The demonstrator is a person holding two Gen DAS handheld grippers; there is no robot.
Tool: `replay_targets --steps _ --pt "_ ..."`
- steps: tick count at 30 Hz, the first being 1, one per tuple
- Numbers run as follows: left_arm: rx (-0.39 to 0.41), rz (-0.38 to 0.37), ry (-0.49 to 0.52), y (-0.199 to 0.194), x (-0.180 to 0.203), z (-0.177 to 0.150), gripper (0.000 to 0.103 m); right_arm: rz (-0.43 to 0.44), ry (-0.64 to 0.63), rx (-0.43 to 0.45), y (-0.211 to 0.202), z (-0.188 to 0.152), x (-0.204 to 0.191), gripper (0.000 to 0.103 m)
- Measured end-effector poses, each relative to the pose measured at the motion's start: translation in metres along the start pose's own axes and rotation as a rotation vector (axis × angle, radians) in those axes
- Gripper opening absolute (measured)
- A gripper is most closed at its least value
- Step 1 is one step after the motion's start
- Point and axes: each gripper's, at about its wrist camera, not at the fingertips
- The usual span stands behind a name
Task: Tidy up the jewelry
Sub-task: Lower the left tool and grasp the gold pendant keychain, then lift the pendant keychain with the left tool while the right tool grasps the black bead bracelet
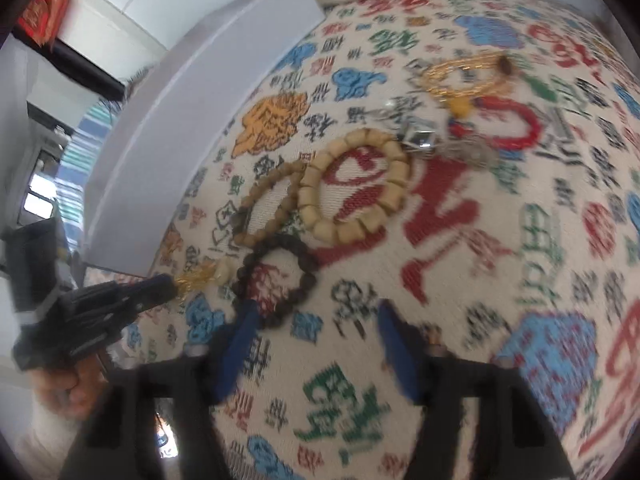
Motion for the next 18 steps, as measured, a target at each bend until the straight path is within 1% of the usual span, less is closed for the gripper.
replay_targets --steps 1,3,5,7,8,10,11,14,18 --pt "0.0 0.002 -0.013 -0.001 -0.002 0.0 0.009 -0.011 0.001 -0.012 0.008 0.004 -0.003 0.032" --pt "0.001 0.005 -0.04 -0.003 -0.005 -0.001 0.009 -0.036 -0.023 -0.053 0.027 0.011 -0.014 0.032" --pt "0.004 0.007 -0.06 -0.006 -0.006 0.0 0.009 -0.058 -0.05 -0.065 0.036 0.012 -0.025 0.032" --pt "0.005 0.013 -0.067 -0.007 -0.006 0.002 0.009 -0.105 -0.098 -0.069 0.041 0.015 -0.038 0.032" --pt "0.004 0.016 -0.07 -0.008 -0.006 0.003 0.009 -0.121 -0.109 -0.069 0.043 0.017 -0.041 0.028" --pt "0.001 0.013 -0.079 -0.01 -0.006 0.006 0.009 -0.171 -0.147 -0.074 0.046 0.02 -0.046 0.011" --pt "0.002 0.006 -0.087 -0.014 -0.006 0.008 0.009 -0.181 -0.161 -0.071 0.046 0.021 -0.047 0.011" --pt "0.017 -0.017 -0.102 -0.029 -0.006 0.013 0.009 -0.153 -0.143 -0.057 0.033 0.02 -0.046 0.011" --pt "0.047 -0.023 -0.112 -0.053 -0.002 0.019 0.009 -0.11 -0.159 -0.008 -0.002 0.022 -0.054 0.011"
Point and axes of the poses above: each gripper's, at about its wrist camera, not at the fingertips, and y roughly the way its jaws point, x to its right, z to its top, and after that the axes turned 10 degrees about -y, right-handed
